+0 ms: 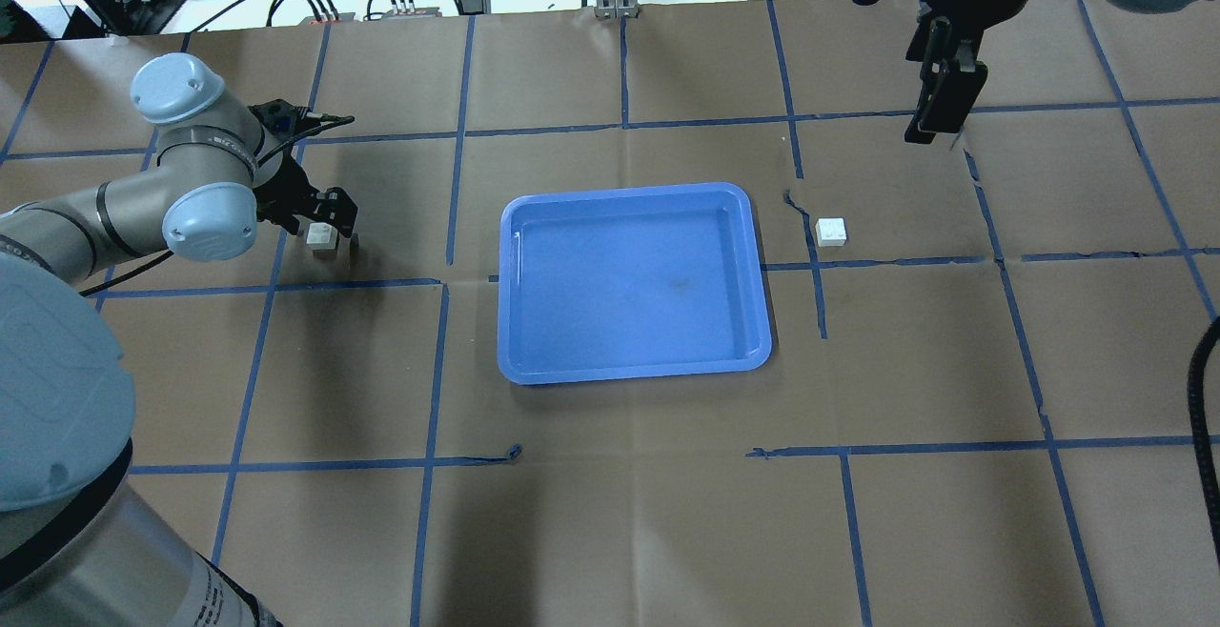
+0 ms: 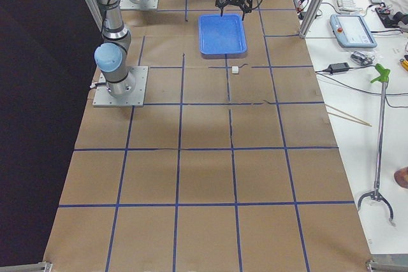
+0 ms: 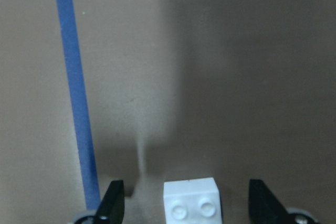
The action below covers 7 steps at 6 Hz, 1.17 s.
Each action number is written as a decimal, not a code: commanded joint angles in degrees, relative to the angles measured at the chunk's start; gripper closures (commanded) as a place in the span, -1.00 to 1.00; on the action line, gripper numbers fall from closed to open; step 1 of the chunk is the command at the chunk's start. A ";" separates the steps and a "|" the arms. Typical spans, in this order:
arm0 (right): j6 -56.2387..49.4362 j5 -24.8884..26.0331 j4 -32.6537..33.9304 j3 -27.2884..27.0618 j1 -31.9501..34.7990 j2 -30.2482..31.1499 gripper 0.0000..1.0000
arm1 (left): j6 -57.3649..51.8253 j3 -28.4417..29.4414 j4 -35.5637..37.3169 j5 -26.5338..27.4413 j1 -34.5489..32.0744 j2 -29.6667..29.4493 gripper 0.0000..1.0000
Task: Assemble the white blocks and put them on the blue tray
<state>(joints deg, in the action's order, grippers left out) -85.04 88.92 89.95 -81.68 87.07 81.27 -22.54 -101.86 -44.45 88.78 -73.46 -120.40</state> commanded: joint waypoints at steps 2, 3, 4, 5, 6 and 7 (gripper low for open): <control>-19.76 -11.28 0.93 -2.85 -7.16 -4.09 -0.98 | 0.66 0.35 -1.69 0.17 -0.02 0.77 0.63; -20.86 -15.05 4.59 -7.39 -8.57 -4.19 -0.97 | 0.05 0.26 -3.00 0.08 -1.59 2.26 0.63; -20.87 -15.70 11.24 -13.79 -9.98 -4.19 -0.94 | -0.30 0.26 -4.32 -0.09 -6.74 4.18 0.63; -21.66 -18.23 18.78 -20.20 -11.30 -4.19 -0.94 | -4.40 0.35 -4.16 -0.01 -12.62 5.51 0.63; -25.41 -20.25 22.43 -24.62 -12.18 -4.28 -0.95 | -12.10 1.13 -4.24 -0.18 -17.29 6.83 0.63; -25.79 -20.79 23.60 -25.79 -12.71 -5.06 -0.98 | -13.13 1.23 -4.50 -0.01 -23.43 7.62 0.63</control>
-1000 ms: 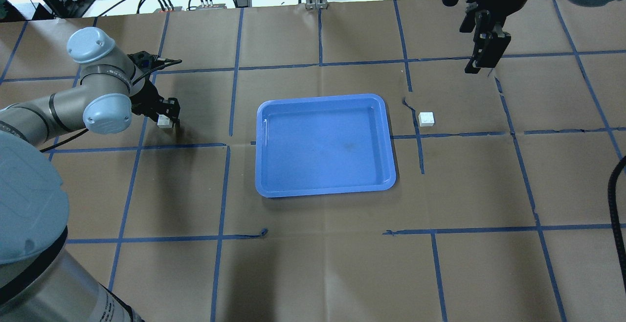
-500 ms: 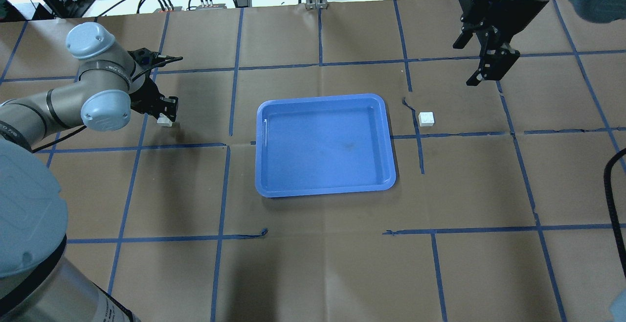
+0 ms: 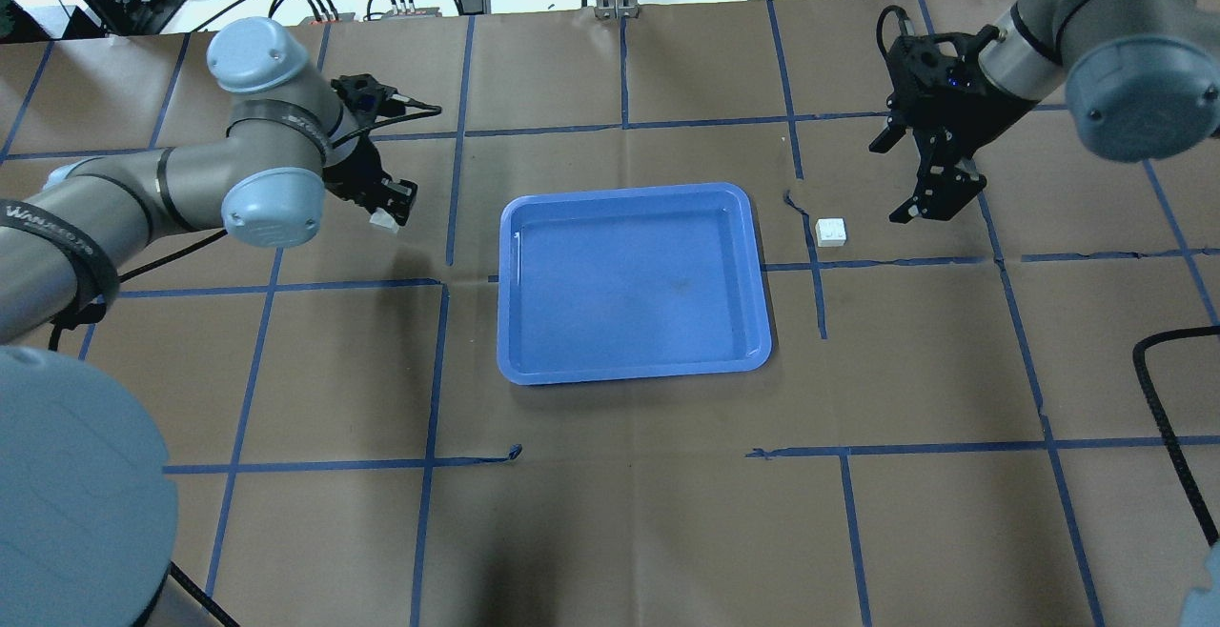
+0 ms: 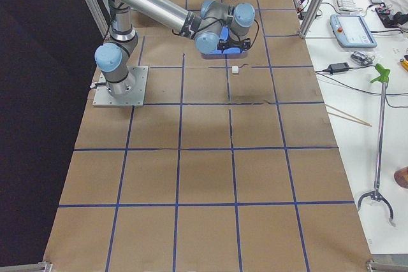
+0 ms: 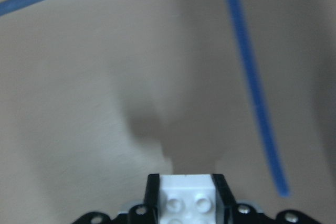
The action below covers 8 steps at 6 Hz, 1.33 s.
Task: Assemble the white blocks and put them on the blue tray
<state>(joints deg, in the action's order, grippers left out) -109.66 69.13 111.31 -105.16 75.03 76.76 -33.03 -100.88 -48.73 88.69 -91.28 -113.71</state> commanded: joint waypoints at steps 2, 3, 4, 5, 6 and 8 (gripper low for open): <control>-0.73 -1.11 7.41 -2.33 -0.85 -5.37 -0.98 | -14.54 -0.02 0.47 -0.35 -14.24 0.60 0.63; -0.29 -3.19 7.77 -2.33 -0.85 -6.35 -0.98 | -20.00 -0.72 0.65 -0.71 -15.93 0.34 0.66; 1.89 -3.48 9.00 -2.33 -0.85 -7.40 -0.98 | -27.19 -1.33 0.39 -1.84 -18.99 -0.10 0.66; 2.08 -3.57 11.88 -2.42 -0.85 -9.24 -0.98 | -28.65 -1.69 0.39 -1.94 -19.63 -1.24 0.66; 2.08 -3.57 14.34 -2.34 -0.85 -11.17 -0.98 | -29.28 -2.39 0.83 -1.94 -21.46 -2.81 0.65; 2.00 -3.65 15.68 -2.33 -0.85 -12.24 -0.98 | -32.70 -2.39 1.44 -1.85 -21.83 -4.67 0.65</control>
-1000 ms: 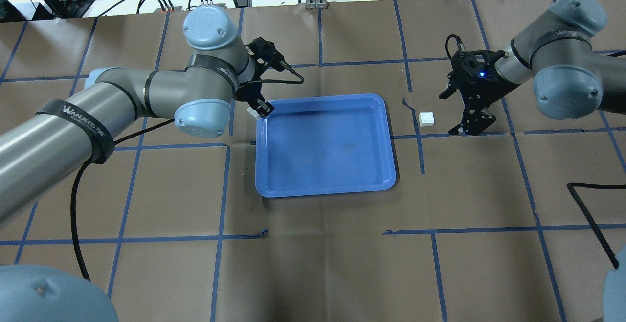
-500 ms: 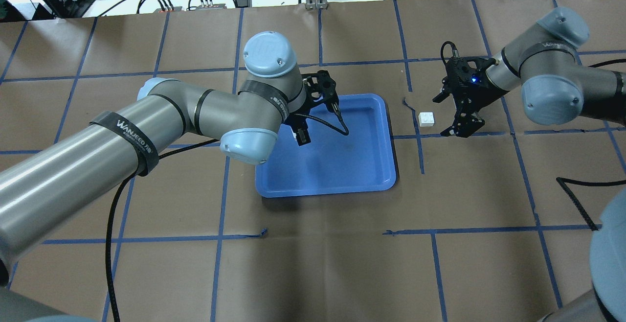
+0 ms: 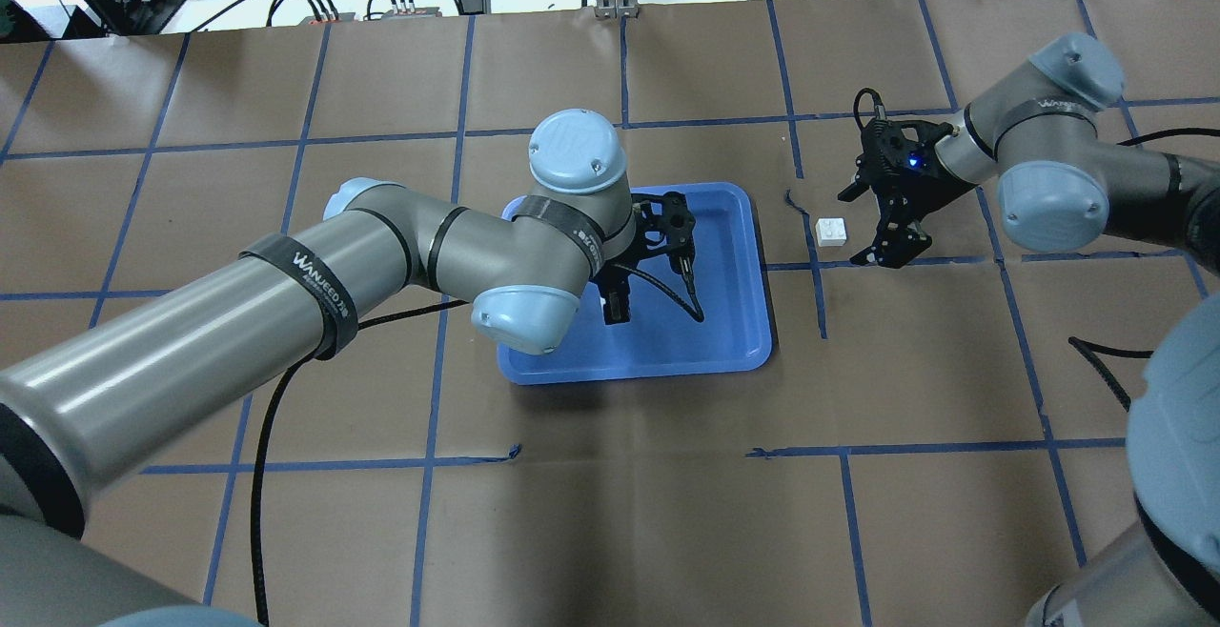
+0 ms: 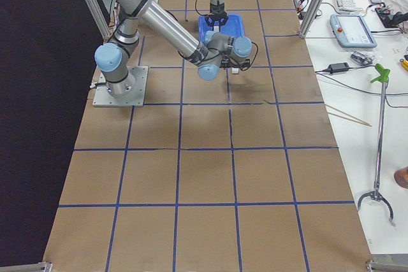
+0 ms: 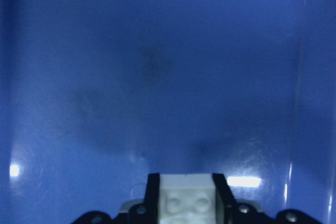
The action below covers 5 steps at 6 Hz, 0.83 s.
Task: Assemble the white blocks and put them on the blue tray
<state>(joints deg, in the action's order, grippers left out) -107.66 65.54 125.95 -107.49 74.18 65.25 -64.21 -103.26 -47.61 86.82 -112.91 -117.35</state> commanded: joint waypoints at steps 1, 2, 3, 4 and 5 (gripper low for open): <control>-0.10 -0.07 1.83 -0.08 0.00 -1.96 -0.98 | -1.54 0.59 0.33 -0.07 -0.21 -0.95 0.64; -0.19 0.02 1.75 -0.08 0.00 -2.06 -0.98 | -1.54 0.16 1.03 0.01 -0.12 -1.12 0.46; -0.19 0.02 1.75 -0.08 0.00 -2.06 -0.91 | -1.45 -0.01 1.99 0.02 -0.21 -1.21 0.13; -0.19 0.02 1.75 -0.08 0.00 -2.32 -0.69 | -1.36 -0.02 1.91 0.10 -0.12 -1.30 -0.51; -0.19 0.11 1.84 0.09 0.00 -2.49 -0.36 | -1.27 0.07 1.82 0.02 -0.21 -1.04 -0.61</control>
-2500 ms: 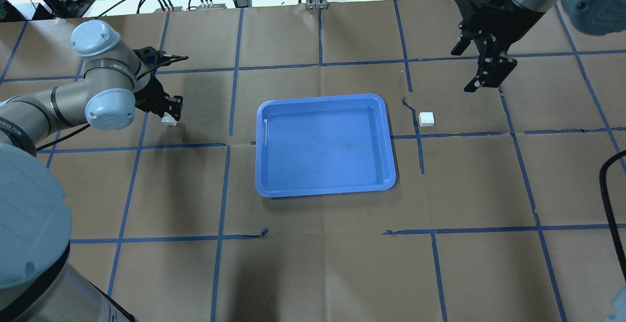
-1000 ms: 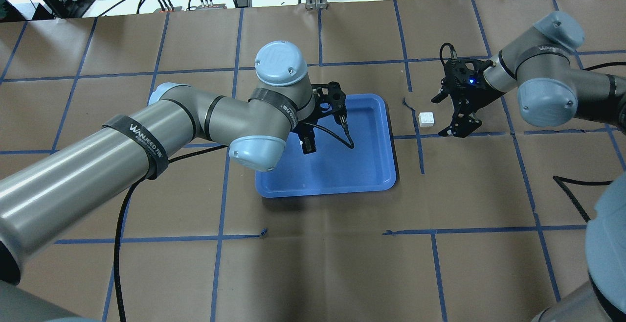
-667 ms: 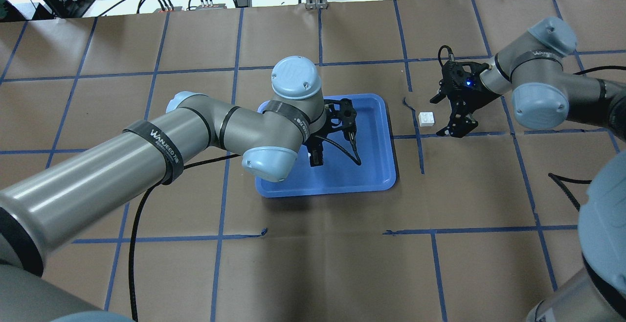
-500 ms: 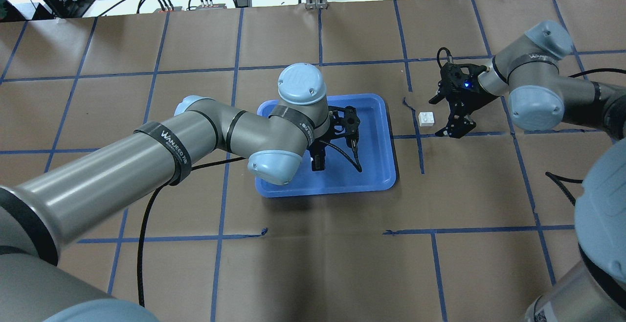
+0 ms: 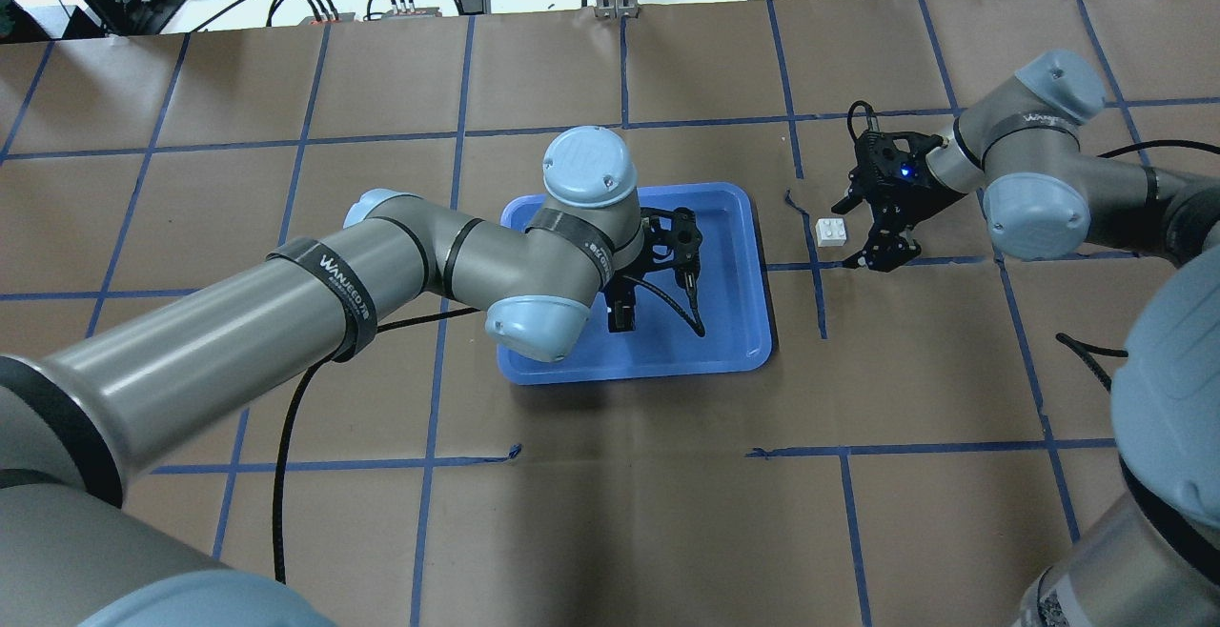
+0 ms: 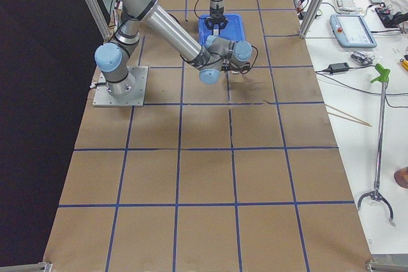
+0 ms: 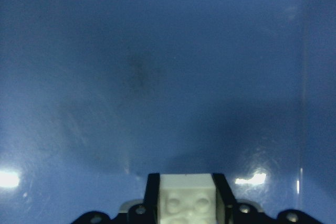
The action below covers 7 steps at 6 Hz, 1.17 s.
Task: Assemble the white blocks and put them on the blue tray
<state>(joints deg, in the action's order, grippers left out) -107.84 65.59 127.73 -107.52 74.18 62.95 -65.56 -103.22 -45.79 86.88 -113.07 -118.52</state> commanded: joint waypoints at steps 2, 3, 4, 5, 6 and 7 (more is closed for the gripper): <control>-0.27 0.15 0.06 0.38 0.00 -0.11 0.17 | 0.26 1.09 -2.70 0.40 -0.22 4.14 -0.70; -0.27 0.15 0.06 0.38 0.00 -0.11 0.32 | 0.26 1.61 -8.64 0.49 0.13 8.87 -0.70; -0.09 0.15 0.06 0.64 0.00 0.33 0.39 | 0.35 4.67 -18.01 0.40 2.22 14.23 -0.70; 0.17 0.24 -0.03 1.78 0.00 0.42 0.44 | 0.61 9.13 -30.28 0.22 5.81 18.89 -0.70; 0.43 0.15 -0.55 3.10 0.09 0.68 0.45 | 4.88 11.01 -38.50 0.14 8.11 24.59 -0.70; 0.52 0.24 -1.16 3.89 0.61 2.08 0.47 | 15.97 9.46 -39.45 0.92 10.31 28.65 -0.92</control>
<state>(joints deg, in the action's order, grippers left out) -107.45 65.78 127.10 -104.54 74.42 63.99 -58.01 -93.45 -81.89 87.29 -104.99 -94.25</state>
